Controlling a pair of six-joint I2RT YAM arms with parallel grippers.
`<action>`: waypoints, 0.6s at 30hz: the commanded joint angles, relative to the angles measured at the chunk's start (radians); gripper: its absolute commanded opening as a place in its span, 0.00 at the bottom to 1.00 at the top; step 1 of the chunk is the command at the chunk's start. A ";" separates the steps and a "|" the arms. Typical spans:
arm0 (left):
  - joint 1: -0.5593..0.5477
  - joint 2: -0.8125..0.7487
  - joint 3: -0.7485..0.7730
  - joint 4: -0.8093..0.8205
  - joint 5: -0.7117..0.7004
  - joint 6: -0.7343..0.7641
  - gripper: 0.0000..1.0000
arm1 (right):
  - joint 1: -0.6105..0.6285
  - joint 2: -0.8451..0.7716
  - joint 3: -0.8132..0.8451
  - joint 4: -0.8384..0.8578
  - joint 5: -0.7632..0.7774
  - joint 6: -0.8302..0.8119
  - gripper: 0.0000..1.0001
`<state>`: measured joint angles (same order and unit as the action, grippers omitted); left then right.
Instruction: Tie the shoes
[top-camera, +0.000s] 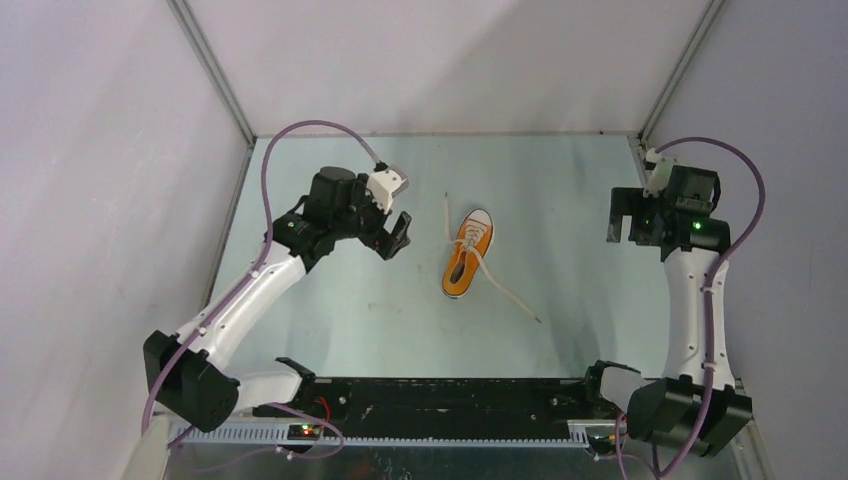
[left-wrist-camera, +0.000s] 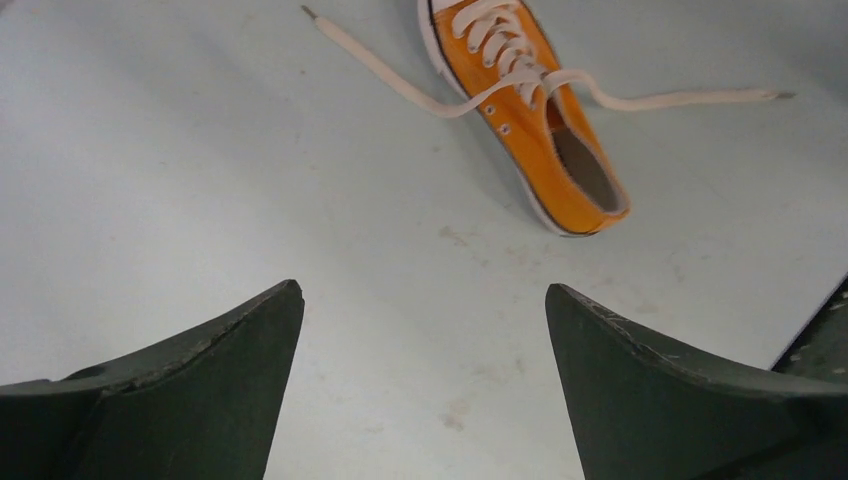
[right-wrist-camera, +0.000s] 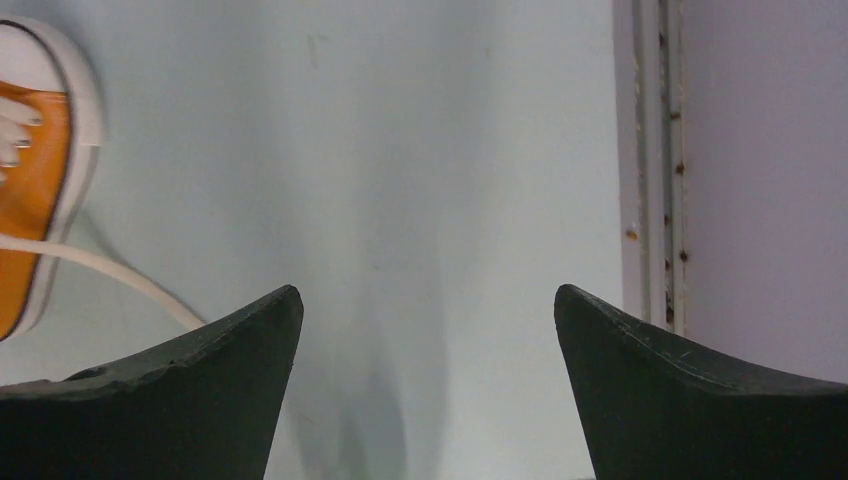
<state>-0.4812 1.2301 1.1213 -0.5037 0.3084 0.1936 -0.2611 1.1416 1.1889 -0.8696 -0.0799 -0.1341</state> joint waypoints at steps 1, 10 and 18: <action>-0.003 -0.023 -0.001 -0.067 -0.125 0.232 0.99 | 0.013 -0.077 0.042 0.082 -0.116 0.005 1.00; 0.080 -0.019 0.033 -0.081 -0.025 -0.142 0.99 | 0.320 -0.140 -0.024 0.086 -0.380 -0.035 0.80; 0.319 -0.106 -0.219 0.150 0.051 -0.571 0.99 | 0.849 -0.024 -0.046 0.099 -0.200 -0.164 0.67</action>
<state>-0.2348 1.1763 1.0111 -0.5064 0.2970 -0.1471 0.4351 1.0401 1.1465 -0.7982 -0.3317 -0.2260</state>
